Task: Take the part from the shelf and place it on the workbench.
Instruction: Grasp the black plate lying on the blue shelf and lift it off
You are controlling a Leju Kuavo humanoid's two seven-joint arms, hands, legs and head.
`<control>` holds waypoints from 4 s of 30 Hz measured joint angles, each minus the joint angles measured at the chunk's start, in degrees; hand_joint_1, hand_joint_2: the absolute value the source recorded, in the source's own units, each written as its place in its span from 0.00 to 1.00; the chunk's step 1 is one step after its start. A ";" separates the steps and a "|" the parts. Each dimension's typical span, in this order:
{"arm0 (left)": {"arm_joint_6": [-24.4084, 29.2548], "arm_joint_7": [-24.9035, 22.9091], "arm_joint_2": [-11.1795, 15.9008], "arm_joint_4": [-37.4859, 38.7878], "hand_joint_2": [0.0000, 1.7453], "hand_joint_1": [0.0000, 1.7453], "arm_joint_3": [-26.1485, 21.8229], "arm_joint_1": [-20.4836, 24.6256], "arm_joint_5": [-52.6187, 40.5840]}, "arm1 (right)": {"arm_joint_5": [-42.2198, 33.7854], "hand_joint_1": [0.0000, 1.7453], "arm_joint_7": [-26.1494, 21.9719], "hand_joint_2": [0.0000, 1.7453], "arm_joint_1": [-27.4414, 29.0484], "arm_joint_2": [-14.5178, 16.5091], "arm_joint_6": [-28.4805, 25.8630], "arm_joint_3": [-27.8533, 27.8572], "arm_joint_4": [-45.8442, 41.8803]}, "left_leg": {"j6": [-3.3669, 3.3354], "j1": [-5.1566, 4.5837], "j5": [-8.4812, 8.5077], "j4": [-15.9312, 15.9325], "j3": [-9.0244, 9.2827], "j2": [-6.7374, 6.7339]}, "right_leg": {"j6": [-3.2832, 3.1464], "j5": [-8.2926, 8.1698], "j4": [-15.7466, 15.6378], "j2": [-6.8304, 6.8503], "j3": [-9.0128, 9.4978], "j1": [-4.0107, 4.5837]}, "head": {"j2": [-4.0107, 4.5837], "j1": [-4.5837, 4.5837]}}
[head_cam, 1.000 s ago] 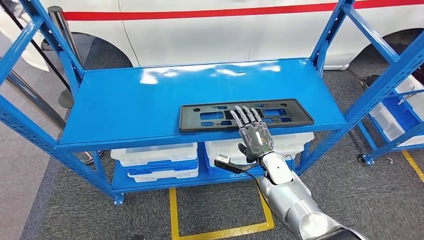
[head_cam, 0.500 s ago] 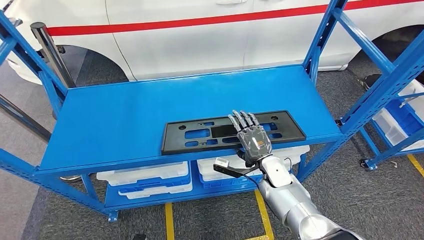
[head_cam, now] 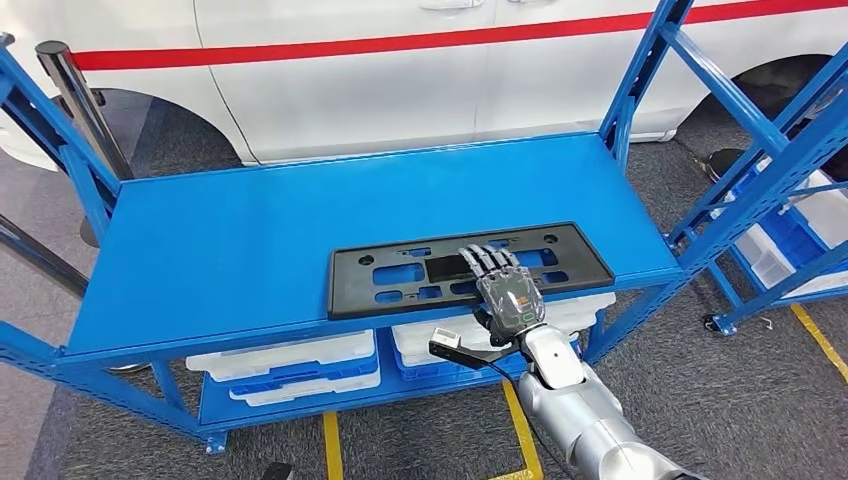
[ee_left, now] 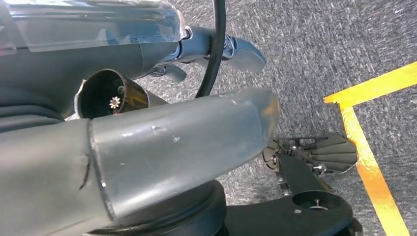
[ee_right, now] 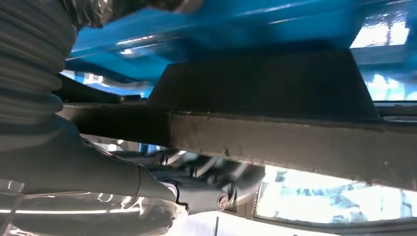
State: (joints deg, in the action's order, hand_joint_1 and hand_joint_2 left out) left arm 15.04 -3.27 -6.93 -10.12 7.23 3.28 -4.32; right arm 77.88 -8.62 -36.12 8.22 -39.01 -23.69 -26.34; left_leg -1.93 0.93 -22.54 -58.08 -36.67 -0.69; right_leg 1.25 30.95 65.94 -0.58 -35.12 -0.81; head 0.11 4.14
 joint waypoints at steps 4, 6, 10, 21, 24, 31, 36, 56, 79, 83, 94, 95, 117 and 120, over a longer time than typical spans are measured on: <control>0.01 0.18 0.01 0.00 0.00 0.00 0.04 0.10 -0.01 | 0.00 1.00 0.02 1.00 -0.03 -0.04 0.00 -0.02 -0.61 | 0.86 -0.41 -0.76 -0.67 -0.54 0.14 | -0.66 -2.68 -7.10 -0.04 3.16 0.18 | 0.00 -0.08; 0.02 0.23 0.02 0.00 0.00 0.00 0.04 0.07 -0.01 | -0.05 1.00 0.11 1.00 -0.28 -0.07 0.00 -0.03 -0.73 | 0.50 -0.41 -1.35 -0.64 -0.59 0.16 | -0.81 -2.82 -7.19 0.00 3.18 0.16 | 0.00 -0.07; 0.07 0.37 0.01 0.00 0.00 0.00 0.04 0.03 -0.01 | -0.27 1.00 0.20 1.00 -1.63 -0.17 0.00 -0.03 -0.79 | 0.86 -0.34 0.45 0.04 -0.18 0.23 | -1.33 -3.04 -7.16 0.09 3.08 0.32 | 0.00 -0.09; 0.10 0.49 -0.02 0.00 0.00 0.00 0.04 0.07 -0.01 | -0.28 1.00 0.18 1.00 -2.30 -0.27 0.00 -0.03 -0.79 | 1.73 -0.29 0.34 0.23 -0.15 0.50 | -1.80 -2.63 -7.12 0.31 3.03 0.44 | 0.00 -0.09; 0.10 0.54 -0.04 0.00 0.00 0.00 0.04 0.09 0.01 | -0.28 1.00 0.18 1.00 -2.42 -0.36 0.00 -0.03 -0.79 | 1.84 -0.30 0.23 0.21 -0.17 0.50 | -1.78 -2.56 -7.15 0.31 3.05 0.43 | 0.00 -0.09; -0.32 0.70 -0.06 0.00 0.00 0.00 0.04 0.11 0.51 | -0.35 1.00 0.11 1.00 -2.62 -0.46 0.00 -0.03 -0.68 | 1.81 -0.31 0.15 0.12 -0.26 0.50 | -1.77 -2.56 -7.20 0.32 3.06 0.41 | 0.00 -0.09; -0.35 0.80 -0.08 0.00 0.00 0.00 0.03 0.10 0.77 | -0.44 0.99 0.09 1.00 -2.64 -0.48 0.00 -0.03 -0.66 | 1.78 -0.31 0.11 0.06 -0.28 0.50 | -1.77 -2.56 -7.21 0.32 3.06 0.41 | 0.00 -0.09; 0.08 0.71 -0.11 0.00 0.00 0.00 0.04 0.13 -0.01 | 2.74 0.00 2.25 1.00 -2.96 -0.53 0.00 -0.84 -0.81 | 1.76 -0.31 0.08 0.01 -0.25 0.63 | -1.70 -2.51 -7.21 0.48 3.19 0.41 | 0.00 -0.09; -0.17 0.64 -0.23 0.00 0.00 0.00 0.02 0.14 -0.14 | 4.34 0.00 1.43 1.00 -3.34 0.24 0.00 -2.74 -0.59 | 1.76 -0.30 0.07 -0.02 -0.20 0.64 | -1.70 -2.51 -7.21 0.49 3.25 0.42 | 0.00 -0.09; -0.25 0.63 -0.26 0.00 0.00 0.00 0.02 0.14 -0.14 | 4.26 0.00 1.23 1.00 -3.34 0.69 0.00 -3.08 -0.59 | 1.76 -0.30 0.07 -0.02 -0.20 0.64 | -1.70 -2.51 -7.21 0.51 3.25 0.42 | 0.00 -0.09; -0.28 0.62 -0.42 0.00 0.00 0.00 0.02 0.18 -0.34 | 2.10 0.00 -0.18 1.00 -3.26 3.57 0.00 -4.39 -0.68 | 1.76 -0.30 0.07 -0.02 -0.23 0.70 | -1.68 -2.49 -7.21 0.55 3.23 0.42 | 0.00 -0.09; -0.28 0.58 -0.43 0.00 0.00 0.00 0.02 0.19 -0.34 | 1.97 0.00 -0.23 1.00 -3.26 3.70 0.00 -4.50 -0.68 | 1.76 -0.30 0.07 -0.02 -0.24 0.70 | -1.67 -2.48 -7.21 0.55 3.23 0.42 | 0.00 -0.09; -0.09 0.54 -0.52 0.00 0.00 0.00 -0.59 0.16 -0.43 | -2.79 1.00 -1.13 1.00 -3.15 4.30 0.52 -4.83 -0.68 | 1.76 -0.31 0.06 -0.03 -0.27 0.73 | -1.64 -2.46 -7.21 0.56 3.21 0.40 | 0.00 -0.09; -0.08 0.60 -0.52 0.00 0.00 0.00 -0.78 0.13 -0.43 | -3.42 1.00 -1.39 1.00 -3.14 4.28 0.60 -4.83 -0.89 | 1.76 -0.31 0.06 -0.03 -0.27 0.73 | -1.63 -2.46 -7.21 0.56 3.21 0.40 | 0.00 -0.09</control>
State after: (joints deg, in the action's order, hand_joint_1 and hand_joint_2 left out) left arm 14.96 -2.67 -7.45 -10.12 6.46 3.41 -4.74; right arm 74.46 -10.00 -39.26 12.50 -38.41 -28.52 -27.23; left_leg -0.17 0.62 -22.48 -58.11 -36.95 0.04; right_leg -0.38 28.49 58.72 -0.02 -31.91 -0.41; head 0.11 4.04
